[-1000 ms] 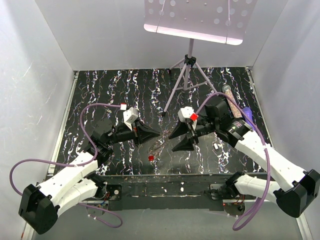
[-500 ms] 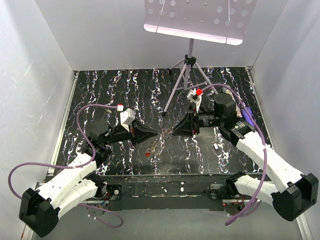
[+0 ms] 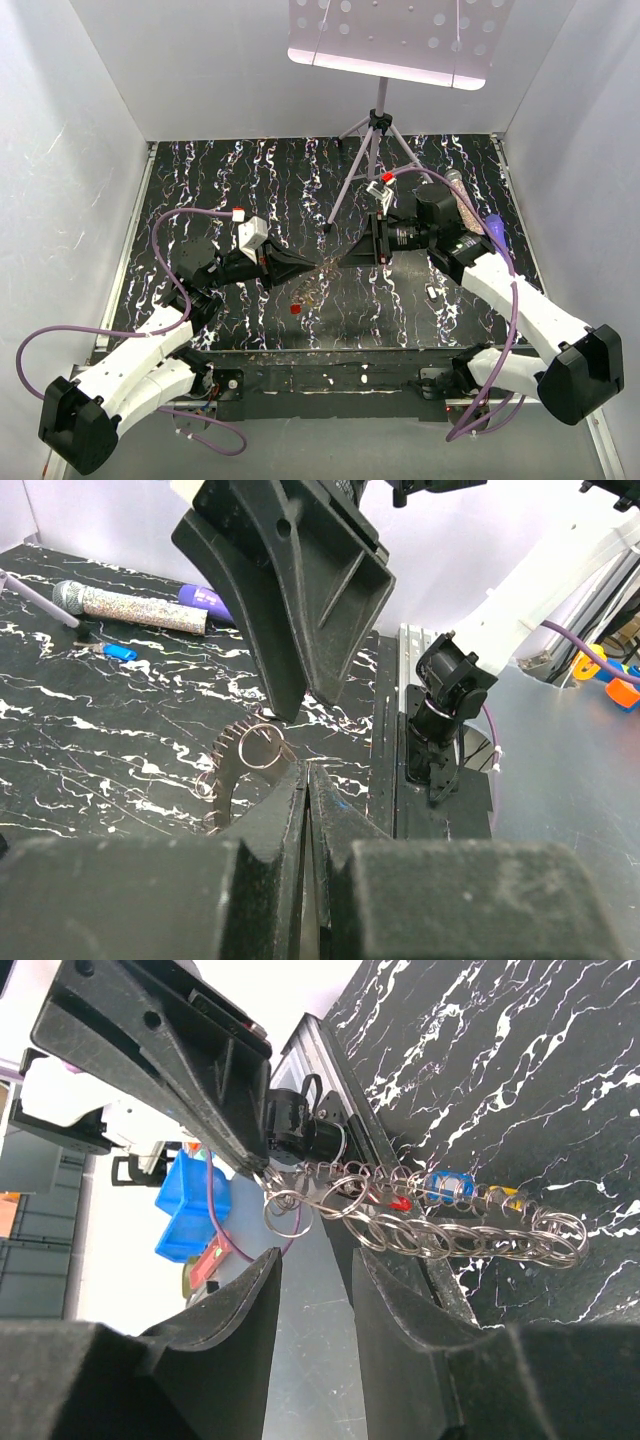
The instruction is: Put the keys on the keyring
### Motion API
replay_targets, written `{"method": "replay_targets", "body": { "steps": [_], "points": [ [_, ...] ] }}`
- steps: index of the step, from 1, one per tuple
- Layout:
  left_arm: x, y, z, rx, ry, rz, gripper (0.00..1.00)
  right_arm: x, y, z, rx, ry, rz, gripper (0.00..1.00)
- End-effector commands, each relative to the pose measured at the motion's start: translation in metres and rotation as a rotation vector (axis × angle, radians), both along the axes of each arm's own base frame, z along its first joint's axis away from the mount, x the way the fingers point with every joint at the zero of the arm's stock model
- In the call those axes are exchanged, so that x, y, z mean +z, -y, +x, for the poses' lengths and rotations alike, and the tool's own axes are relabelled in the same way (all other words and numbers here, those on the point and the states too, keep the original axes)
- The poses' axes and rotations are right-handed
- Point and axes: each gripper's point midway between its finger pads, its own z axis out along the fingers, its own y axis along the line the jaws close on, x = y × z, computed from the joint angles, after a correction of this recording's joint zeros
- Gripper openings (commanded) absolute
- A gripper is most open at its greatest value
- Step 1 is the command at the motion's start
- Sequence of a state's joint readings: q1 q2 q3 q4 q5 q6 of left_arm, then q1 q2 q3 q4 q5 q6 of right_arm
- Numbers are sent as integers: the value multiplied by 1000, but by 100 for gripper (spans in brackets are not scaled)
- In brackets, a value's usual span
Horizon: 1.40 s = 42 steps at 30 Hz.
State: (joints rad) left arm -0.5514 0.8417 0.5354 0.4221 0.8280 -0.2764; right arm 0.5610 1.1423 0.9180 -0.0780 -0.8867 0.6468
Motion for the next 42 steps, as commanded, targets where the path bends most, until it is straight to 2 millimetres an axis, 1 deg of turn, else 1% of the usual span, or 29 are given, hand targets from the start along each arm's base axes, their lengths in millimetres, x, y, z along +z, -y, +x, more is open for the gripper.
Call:
{"method": "replay_targets", "body": {
  "steps": [1,7,12,29,37,40,42],
  "points": [
    [21,-2,-1,0,60,-47,0,0,-1,6,-27,-36,3,42],
    [22,-2,-1,-1,60,-54,0,-3,-2,6,-30,-45,-5,42],
    [23,-2,-1,1,61,-57,0,-5,-1,7,-36,-49,-10,44],
    [22,-1,-1,-7,50,-66,0,-1,-3,5,-9,-46,11,44],
    [15,-1,1,2,34,-55,0,9,-4,2,19,-9,44,38],
    [11,-1,1,4,31,-48,0,10,-4,3,17,2,44,37],
    [10,-1,1,4,29,-47,0,6,-3,2,13,-19,28,36]
  ]
}}
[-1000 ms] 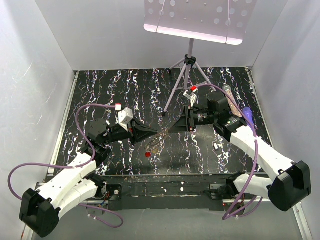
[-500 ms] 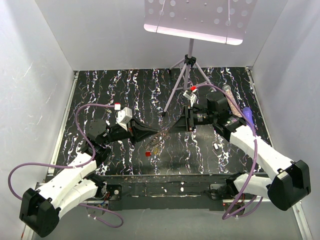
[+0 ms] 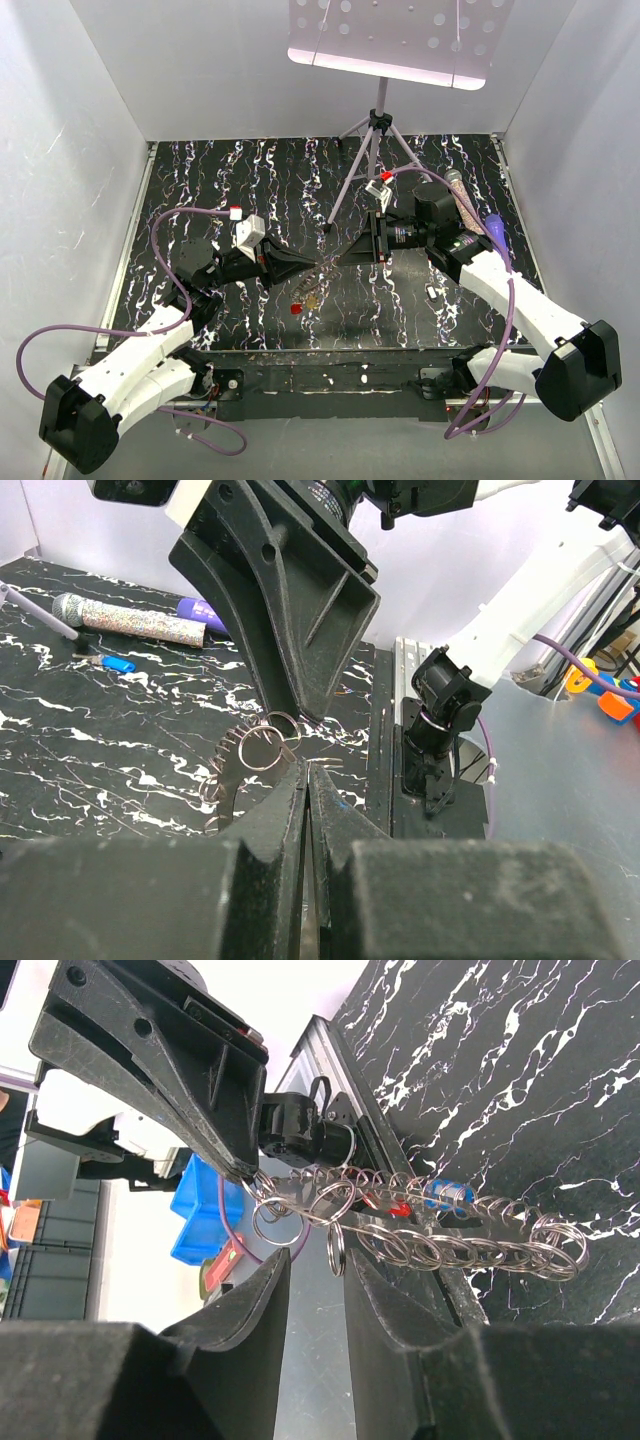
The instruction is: Put the keys on the keyring
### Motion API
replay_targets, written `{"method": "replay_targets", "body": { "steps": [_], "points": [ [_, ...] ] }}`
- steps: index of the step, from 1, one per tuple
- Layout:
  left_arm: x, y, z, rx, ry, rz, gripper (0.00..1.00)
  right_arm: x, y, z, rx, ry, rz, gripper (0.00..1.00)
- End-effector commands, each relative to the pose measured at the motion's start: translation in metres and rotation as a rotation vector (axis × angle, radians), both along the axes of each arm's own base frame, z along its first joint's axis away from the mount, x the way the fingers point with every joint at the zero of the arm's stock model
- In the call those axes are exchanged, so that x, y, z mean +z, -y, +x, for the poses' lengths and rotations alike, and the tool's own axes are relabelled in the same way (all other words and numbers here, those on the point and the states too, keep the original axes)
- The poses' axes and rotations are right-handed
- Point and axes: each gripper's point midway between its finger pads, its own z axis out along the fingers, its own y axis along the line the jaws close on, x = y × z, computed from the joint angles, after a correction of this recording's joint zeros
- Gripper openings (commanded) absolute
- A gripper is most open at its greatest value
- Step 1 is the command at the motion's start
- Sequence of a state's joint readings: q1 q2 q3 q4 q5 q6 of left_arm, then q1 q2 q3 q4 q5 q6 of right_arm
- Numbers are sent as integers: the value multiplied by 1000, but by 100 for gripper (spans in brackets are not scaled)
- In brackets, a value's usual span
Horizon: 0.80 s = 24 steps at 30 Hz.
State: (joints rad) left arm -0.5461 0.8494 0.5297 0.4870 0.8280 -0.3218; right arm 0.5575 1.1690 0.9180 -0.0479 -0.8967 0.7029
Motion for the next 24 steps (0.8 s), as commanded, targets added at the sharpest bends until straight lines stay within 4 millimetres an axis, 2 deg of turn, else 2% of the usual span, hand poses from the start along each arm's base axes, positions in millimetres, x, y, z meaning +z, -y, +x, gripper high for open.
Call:
{"method": "replay_targets", "body": {
  "steps": [1,11,24],
  "points": [
    [3,-1,0,5,31,-13,0,5,1,-1,12,33,19,35],
    [4,-2,-2,-3,34,-16,0,-2,1,3,-11,31,-8,29],
    [5,-1,-3,-13,34,-20,0,-3,-1,6,-8,31,-15,14]
  ]
}}
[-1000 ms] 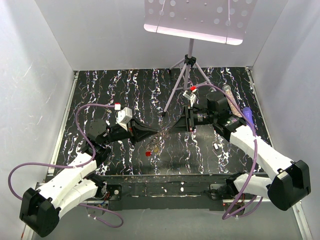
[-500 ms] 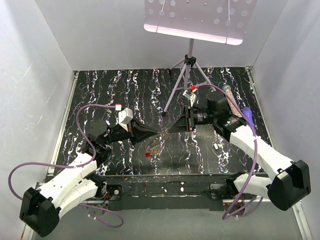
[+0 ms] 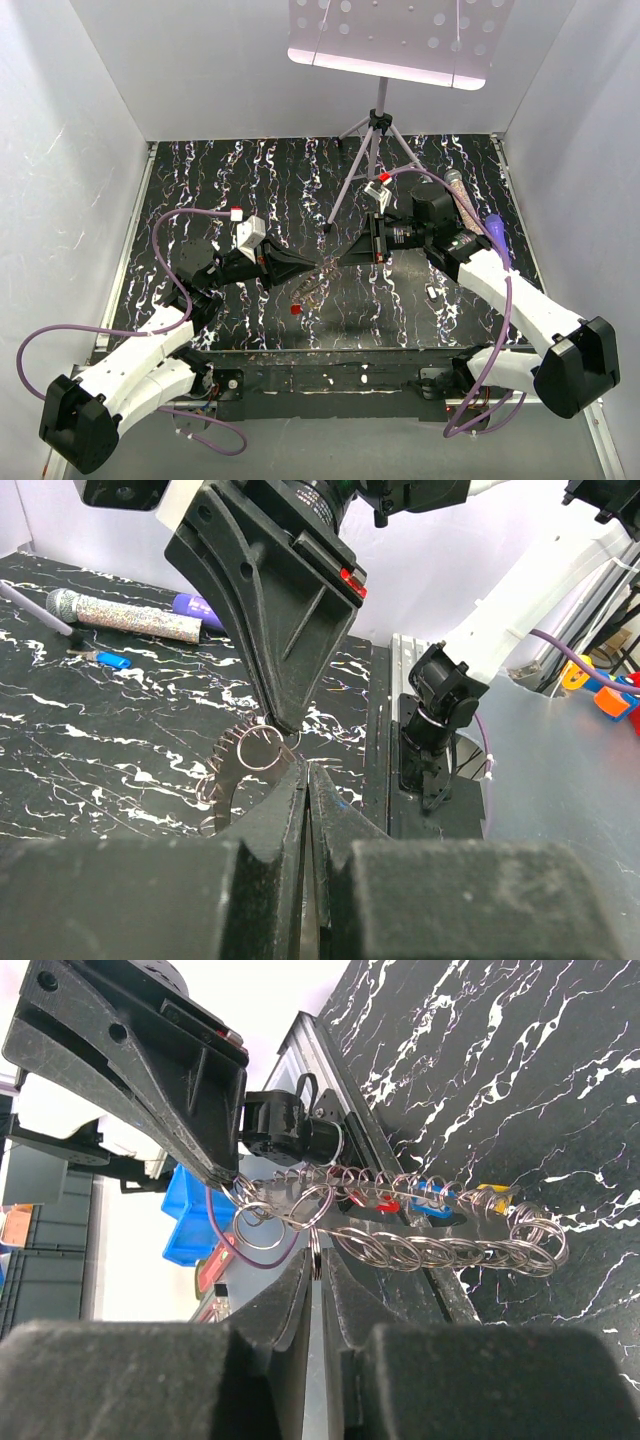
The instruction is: Put the keys on the keyring
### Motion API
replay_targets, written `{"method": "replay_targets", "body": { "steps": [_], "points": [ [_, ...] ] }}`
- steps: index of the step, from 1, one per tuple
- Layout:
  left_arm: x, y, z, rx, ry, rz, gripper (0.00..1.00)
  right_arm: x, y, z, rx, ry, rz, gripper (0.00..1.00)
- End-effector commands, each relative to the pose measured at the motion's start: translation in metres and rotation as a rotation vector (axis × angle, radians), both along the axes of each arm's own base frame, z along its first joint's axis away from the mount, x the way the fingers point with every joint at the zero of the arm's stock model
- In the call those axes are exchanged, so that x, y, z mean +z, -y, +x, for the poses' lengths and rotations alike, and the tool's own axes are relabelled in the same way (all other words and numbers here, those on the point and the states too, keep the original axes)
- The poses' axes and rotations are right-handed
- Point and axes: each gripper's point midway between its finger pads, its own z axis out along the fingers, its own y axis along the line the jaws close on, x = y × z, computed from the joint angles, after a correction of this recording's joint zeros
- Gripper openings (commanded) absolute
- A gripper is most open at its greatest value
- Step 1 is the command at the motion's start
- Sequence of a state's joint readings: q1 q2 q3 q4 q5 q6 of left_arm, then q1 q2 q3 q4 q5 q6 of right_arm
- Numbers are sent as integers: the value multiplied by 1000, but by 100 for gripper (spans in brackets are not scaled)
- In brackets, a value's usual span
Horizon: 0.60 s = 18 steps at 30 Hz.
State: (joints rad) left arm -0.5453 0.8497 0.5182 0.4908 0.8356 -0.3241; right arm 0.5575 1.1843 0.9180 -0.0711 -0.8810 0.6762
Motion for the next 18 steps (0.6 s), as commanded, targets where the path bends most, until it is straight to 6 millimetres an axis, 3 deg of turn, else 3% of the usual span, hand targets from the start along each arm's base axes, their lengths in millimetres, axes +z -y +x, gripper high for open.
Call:
{"method": "replay_targets", "body": {
  "steps": [1,4,13,18],
  "points": [
    [9,-2,-1,-3,40,-26,0,6,-1,3,1,34,11,11],
    [9,-1,-2,-8,39,-27,0,9,-1,3,8,43,16,2],
    [-2,4,-2,-43,-12,-16,0,27,-1,17,-16,182,-15,1],
    [-6,8,2,-56,-50,-19,0,21,0,23,-17,222,-66,1]
  ]
}}
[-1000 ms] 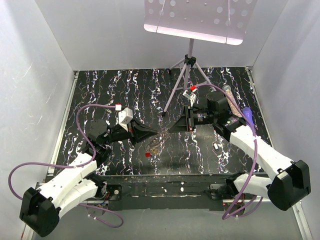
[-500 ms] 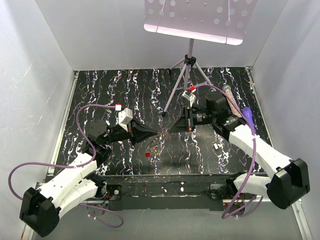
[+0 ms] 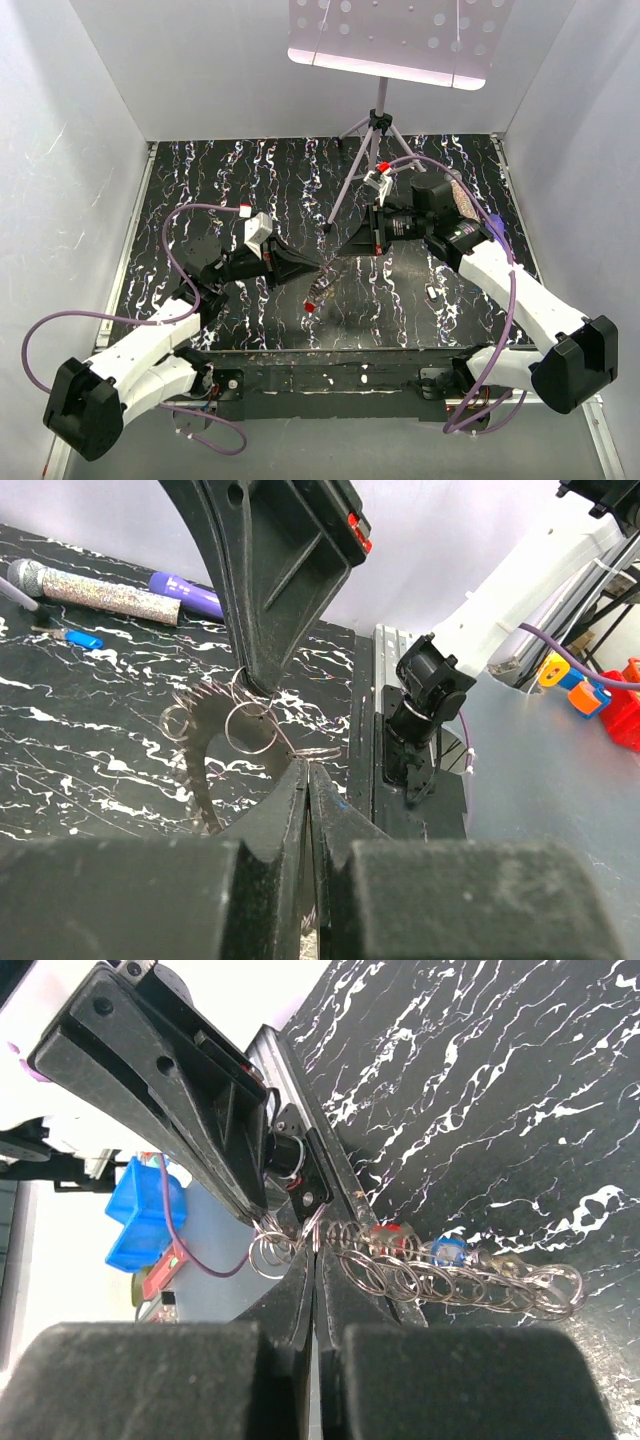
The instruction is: Put the keys on the keyring
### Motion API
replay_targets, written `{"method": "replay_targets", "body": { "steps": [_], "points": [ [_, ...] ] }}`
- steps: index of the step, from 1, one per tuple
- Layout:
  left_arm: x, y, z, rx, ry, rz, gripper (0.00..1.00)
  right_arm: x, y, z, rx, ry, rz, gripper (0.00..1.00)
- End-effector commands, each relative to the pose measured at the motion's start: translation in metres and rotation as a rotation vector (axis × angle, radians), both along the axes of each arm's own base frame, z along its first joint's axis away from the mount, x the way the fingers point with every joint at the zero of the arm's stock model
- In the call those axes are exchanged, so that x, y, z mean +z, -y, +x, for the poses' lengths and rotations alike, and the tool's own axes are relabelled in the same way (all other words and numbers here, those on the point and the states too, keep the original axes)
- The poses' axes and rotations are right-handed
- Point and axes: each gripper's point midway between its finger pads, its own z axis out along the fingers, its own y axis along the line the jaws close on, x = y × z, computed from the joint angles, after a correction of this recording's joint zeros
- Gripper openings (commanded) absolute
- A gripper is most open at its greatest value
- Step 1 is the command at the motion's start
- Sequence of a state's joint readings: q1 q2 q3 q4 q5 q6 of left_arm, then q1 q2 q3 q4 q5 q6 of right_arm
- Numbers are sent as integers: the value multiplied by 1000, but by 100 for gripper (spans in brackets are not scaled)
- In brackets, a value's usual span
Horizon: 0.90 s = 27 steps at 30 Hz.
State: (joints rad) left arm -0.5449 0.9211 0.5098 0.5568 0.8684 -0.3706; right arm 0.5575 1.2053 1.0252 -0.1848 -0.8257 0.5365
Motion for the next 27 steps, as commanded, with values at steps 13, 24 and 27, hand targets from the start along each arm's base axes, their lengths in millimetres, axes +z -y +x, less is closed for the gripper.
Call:
{"method": "replay_targets", "body": {
  "steps": [13,24,27],
  "points": [
    [-1,-5,9,70,-28,-16,62,4,5,0,119,356,-81,1],
    [27,8,23,16,-10,-42,64,26,22,-17,280,787,-35,1],
    [31,11,23,-2,-21,-82,63,34,26,-19,251,820,-5,1]
  ]
}}
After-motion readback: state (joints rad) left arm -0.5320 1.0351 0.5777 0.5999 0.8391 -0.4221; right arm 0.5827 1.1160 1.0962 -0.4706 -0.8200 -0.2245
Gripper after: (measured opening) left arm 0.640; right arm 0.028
